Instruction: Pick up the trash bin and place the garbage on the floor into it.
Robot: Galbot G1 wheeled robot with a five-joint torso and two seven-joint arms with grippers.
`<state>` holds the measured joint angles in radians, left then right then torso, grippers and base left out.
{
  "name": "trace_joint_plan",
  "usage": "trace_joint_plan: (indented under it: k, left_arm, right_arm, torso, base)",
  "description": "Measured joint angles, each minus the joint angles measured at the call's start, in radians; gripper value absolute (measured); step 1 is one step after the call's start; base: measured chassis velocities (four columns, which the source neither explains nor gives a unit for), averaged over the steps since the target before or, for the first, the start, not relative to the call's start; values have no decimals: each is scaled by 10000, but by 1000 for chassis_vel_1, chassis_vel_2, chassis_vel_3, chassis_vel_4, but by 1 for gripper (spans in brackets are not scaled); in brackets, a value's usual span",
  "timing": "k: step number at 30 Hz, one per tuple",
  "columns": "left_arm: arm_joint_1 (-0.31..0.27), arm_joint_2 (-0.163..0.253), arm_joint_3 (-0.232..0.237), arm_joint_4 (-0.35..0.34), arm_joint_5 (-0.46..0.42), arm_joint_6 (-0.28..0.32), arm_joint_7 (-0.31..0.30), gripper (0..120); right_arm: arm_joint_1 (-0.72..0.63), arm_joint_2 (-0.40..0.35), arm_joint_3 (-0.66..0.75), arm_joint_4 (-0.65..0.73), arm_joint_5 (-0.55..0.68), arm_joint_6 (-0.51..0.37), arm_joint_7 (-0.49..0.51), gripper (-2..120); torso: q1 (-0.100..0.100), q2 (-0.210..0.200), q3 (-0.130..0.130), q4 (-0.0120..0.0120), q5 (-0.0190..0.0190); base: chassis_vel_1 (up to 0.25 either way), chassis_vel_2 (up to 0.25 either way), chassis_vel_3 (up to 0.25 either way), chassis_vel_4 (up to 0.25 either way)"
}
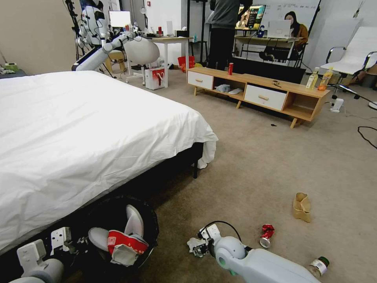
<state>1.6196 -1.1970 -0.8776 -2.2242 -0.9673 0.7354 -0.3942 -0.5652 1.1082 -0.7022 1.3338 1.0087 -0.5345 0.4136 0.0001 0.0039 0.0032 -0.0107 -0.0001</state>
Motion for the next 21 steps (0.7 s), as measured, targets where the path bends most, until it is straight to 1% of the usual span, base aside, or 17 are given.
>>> trace_joint_plan:
  k: [3,4,6,12,21]
  left_arm:
    - [-19,18,3,33,-2,0,4,1]
    - [-19,18,3,33,-2,0,4,1]
    - [-37,23,10,58,-7,0,7,1]
    - [-71,38,31,101,-18,-1,10,1]
    - [-88,16,39,179,-21,0,11,1]
  right_arm:
    - [20,408,-112,-465,-105,169,-143,100]
    - [20,408,-112,-465,-105,169,-143,100]
    - [20,674,-203,-841,-241,336,-258,100]
    - [-17,1095,-230,-1505,-458,520,-435,99]
    - [-95,1262,-164,-2194,-795,771,-636,97]
  torso:
    - [0,0,0,0,0]
    - [0,0,0,0,0]
    - [0,0,1,-1,0]
    - [0,0,1,-1,-1]
    - [0,2,0,-1,1]
  base:
    - [0,0,0,0]
    - [0,0,0,0]
    - [0,0,0,0]
    - [0,0,0,0]
    - [0,0,0,0]
